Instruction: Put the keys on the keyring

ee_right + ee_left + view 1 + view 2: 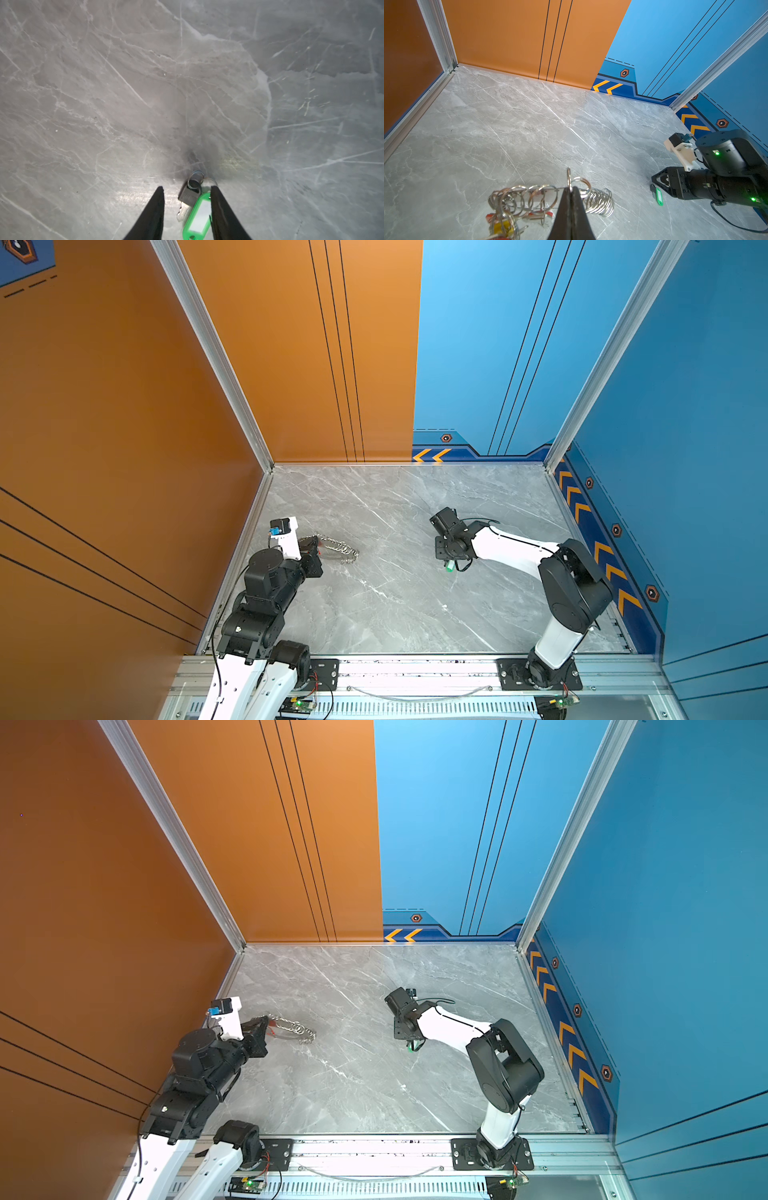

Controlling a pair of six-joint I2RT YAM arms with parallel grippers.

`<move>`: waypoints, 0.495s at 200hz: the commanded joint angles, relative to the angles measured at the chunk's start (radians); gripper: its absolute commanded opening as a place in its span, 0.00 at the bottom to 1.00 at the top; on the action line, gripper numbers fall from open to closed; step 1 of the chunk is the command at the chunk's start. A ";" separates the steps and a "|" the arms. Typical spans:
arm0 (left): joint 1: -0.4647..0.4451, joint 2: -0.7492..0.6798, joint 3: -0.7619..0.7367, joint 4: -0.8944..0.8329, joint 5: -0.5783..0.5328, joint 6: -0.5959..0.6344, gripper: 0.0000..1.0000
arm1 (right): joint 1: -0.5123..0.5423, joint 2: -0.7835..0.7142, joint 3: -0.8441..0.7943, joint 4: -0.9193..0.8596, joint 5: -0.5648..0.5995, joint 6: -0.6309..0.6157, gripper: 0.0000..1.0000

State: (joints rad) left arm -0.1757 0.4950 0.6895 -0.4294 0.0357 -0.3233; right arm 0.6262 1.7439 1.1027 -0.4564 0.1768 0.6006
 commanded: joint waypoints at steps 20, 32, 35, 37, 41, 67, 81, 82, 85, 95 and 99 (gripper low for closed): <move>0.011 -0.004 -0.004 0.056 0.021 -0.006 0.01 | -0.024 -0.008 -0.065 0.066 -0.080 0.067 0.40; 0.011 -0.004 -0.004 0.057 0.020 -0.005 0.01 | -0.026 -0.007 -0.079 0.085 -0.091 0.082 0.40; 0.011 -0.004 -0.003 0.057 0.020 -0.005 0.01 | -0.027 -0.007 -0.081 0.088 -0.091 0.085 0.40; 0.011 -0.004 -0.004 0.057 0.020 -0.005 0.01 | -0.027 -0.007 -0.083 0.089 -0.091 0.086 0.40; 0.011 -0.004 -0.003 0.056 0.020 -0.005 0.01 | -0.026 -0.008 -0.084 0.092 -0.090 0.088 0.40; 0.011 0.002 -0.003 0.057 0.021 -0.006 0.01 | -0.030 -0.012 -0.093 0.103 -0.085 0.090 0.40; 0.010 0.002 -0.002 0.057 0.023 -0.006 0.01 | -0.032 -0.011 -0.095 0.103 -0.082 0.088 0.40; 0.011 0.003 -0.003 0.058 0.024 -0.006 0.01 | -0.032 -0.012 -0.096 0.103 -0.083 0.088 0.40; 0.011 0.003 -0.002 0.057 0.023 -0.006 0.01 | -0.033 -0.010 -0.096 0.103 -0.081 0.087 0.40; 0.010 0.003 -0.004 0.058 0.023 -0.007 0.01 | -0.037 -0.006 -0.099 0.103 -0.077 0.086 0.40; 0.011 0.004 -0.003 0.058 0.023 -0.007 0.01 | -0.038 -0.005 -0.099 0.104 -0.076 0.084 0.40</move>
State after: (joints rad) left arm -0.1757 0.5007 0.6895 -0.4274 0.0360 -0.3233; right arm 0.6006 1.7432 1.0187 -0.3664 0.1036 0.6693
